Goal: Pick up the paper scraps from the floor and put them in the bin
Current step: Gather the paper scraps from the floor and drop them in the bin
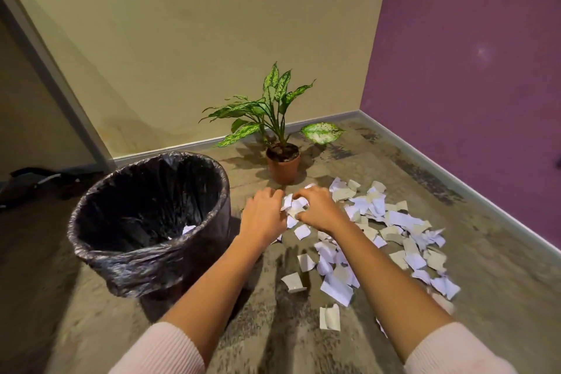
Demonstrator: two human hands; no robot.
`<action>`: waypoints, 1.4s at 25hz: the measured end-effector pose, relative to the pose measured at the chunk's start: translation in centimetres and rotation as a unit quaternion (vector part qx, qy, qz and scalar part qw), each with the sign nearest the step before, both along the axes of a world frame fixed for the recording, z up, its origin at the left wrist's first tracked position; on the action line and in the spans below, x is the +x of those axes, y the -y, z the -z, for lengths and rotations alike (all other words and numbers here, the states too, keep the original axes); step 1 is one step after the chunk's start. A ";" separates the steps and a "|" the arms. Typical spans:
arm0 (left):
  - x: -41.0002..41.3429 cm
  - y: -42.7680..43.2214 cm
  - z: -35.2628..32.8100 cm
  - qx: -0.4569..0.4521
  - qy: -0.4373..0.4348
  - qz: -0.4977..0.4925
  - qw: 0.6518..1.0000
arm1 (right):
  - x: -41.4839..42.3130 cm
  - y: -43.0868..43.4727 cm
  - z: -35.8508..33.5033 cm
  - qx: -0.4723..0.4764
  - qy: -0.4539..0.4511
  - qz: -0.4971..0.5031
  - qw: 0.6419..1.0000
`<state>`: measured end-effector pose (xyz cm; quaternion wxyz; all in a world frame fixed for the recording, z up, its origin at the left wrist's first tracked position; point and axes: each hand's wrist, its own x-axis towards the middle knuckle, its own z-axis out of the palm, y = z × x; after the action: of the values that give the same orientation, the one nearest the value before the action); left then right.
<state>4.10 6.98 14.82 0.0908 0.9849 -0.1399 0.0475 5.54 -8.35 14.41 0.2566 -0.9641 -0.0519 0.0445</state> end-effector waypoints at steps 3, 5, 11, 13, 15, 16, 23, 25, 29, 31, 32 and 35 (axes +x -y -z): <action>-1.6 0.6 4.6 0.014 -0.062 -0.008 0.998 | -1.6 0.9 4.5 0.000 -0.038 0.012 0.999; -2.4 0.6 7.4 0.033 -0.102 -0.015 0.994 | -2.3 0.9 7.1 -0.006 -0.065 0.002 0.998; -2.9 -0.2 13.1 0.040 -0.177 -0.043 0.982 | -2.6 0.5 12.2 -0.037 -0.112 -0.038 0.992; -2.2 -0.5 14.1 0.034 -0.182 -0.056 0.981 | -2.0 0.3 13.3 -0.040 -0.123 -0.044 0.991; -0.9 -0.8 14.8 0.001 -0.188 -0.072 0.980 | -1.1 0.1 14.2 -0.047 -0.125 -0.053 0.990; -0.3 -0.9 15.0 -0.022 -0.192 -0.078 0.978 | -0.5 0.0 14.5 -0.054 -0.123 -0.057 0.989; 5.6 -1.1 16.8 -0.186 -0.234 -0.100 0.949 | 5.7 -1.1 16.9 -0.140 -0.058 -0.085 0.985; 7.3 -1.2 17.6 -0.214 -0.213 -0.098 0.948 | 8.2 -1.2 17.3 -0.144 -0.027 -0.081 0.986; 10.5 -2.1 19.4 -0.190 -0.204 -0.126 0.952 | 13.2 -1.0 17.2 -0.190 -0.015 -0.078 0.979; 11.9 -2.9 20.3 -0.108 -0.218 -0.148 0.959 | 15.5 -1.0 17.1 -0.247 -0.030 -0.101 0.963; 12.4 -3.3 20.6 -0.078 -0.233 -0.157 0.956 | 16.2 -1.0 17.0 -0.269 -0.046 -0.110 0.956; 13.4 -3.7 21.4 -0.108 -0.268 -0.137 0.947 | 17.9 -0.9 17.2 -0.303 -0.098 -0.131 0.939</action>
<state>17.54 10.71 -6.54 0.2233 0.9552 0.0318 -0.1916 23.40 -7.46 -2.76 -0.0519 -0.9716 -0.1365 0.1861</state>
